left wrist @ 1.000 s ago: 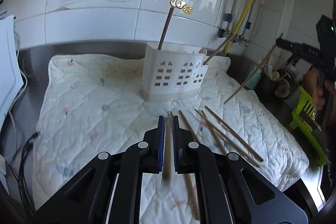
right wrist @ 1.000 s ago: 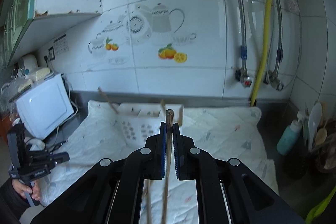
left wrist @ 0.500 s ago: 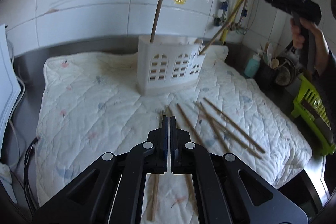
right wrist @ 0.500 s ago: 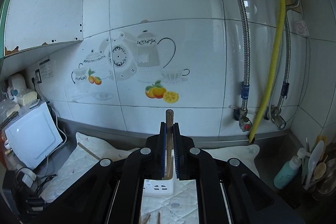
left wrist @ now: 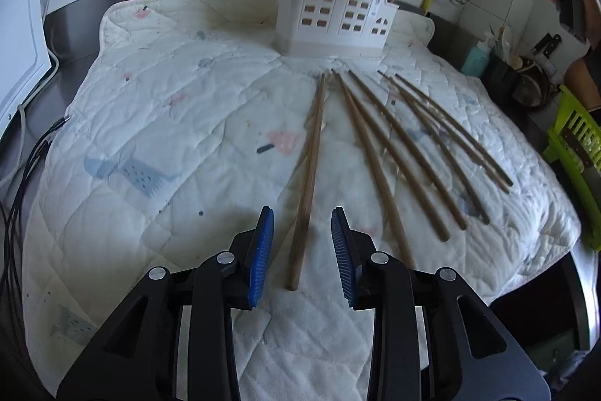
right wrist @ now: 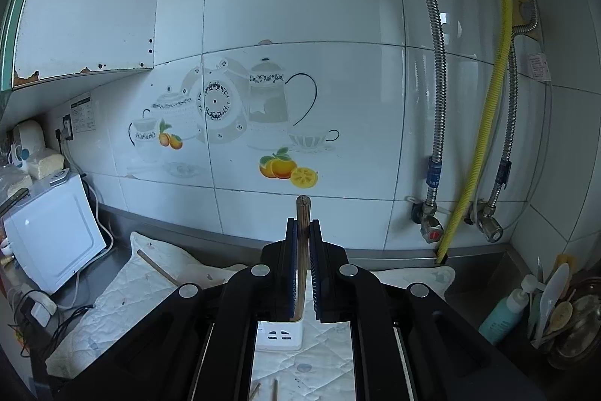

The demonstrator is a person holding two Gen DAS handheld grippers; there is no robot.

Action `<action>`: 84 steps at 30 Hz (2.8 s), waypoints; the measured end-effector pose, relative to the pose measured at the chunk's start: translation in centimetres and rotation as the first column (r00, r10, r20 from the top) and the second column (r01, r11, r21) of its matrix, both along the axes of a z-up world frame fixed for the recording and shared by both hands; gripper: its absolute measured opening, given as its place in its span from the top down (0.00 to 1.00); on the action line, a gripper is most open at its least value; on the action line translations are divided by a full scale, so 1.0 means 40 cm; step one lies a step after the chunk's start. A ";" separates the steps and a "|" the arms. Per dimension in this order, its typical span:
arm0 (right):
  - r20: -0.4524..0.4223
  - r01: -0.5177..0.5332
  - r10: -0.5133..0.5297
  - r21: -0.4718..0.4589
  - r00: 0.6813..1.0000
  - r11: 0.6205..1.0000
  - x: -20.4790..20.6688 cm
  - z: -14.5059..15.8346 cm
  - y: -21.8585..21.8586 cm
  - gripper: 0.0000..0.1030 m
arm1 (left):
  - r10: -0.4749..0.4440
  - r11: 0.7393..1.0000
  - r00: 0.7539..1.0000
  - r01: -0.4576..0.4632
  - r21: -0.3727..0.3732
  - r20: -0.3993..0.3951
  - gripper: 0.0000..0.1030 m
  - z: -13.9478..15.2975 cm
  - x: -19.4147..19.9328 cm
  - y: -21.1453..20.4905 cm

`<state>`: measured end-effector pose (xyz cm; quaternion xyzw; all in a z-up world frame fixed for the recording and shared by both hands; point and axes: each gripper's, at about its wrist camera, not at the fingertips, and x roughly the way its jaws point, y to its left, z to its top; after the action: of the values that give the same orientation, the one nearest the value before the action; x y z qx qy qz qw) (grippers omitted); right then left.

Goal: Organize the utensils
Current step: 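Lift both chopsticks and carry both tools over the white utensil holder, then drop the chopstick into the holder by opening the right tool while the left tool releases its own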

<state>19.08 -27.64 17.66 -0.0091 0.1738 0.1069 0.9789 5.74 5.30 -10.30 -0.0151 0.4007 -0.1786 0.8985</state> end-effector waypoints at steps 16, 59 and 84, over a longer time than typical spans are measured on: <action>-0.014 0.006 -0.006 -0.004 1.000 1.000 0.014 -0.019 0.010 0.94 | 0.044 0.997 0.995 -0.051 0.066 0.093 0.90 -0.020 -0.026 -0.024; -0.144 -0.014 0.007 -0.044 0.989 0.999 0.155 -0.147 0.069 0.79 | -0.087 0.989 0.885 0.131 -0.065 0.457 0.95 0.524 0.143 -0.122; -0.107 -0.032 0.032 0.001 0.994 0.999 -0.177 -0.298 -0.037 0.66 | 0.033 0.996 0.830 0.017 -0.086 0.556 0.95 0.660 0.458 -0.206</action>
<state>12.00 -29.11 5.73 -0.0063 0.2261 0.1228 0.9663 24.05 -2.94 16.12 -0.0034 0.1136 -0.1889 0.9754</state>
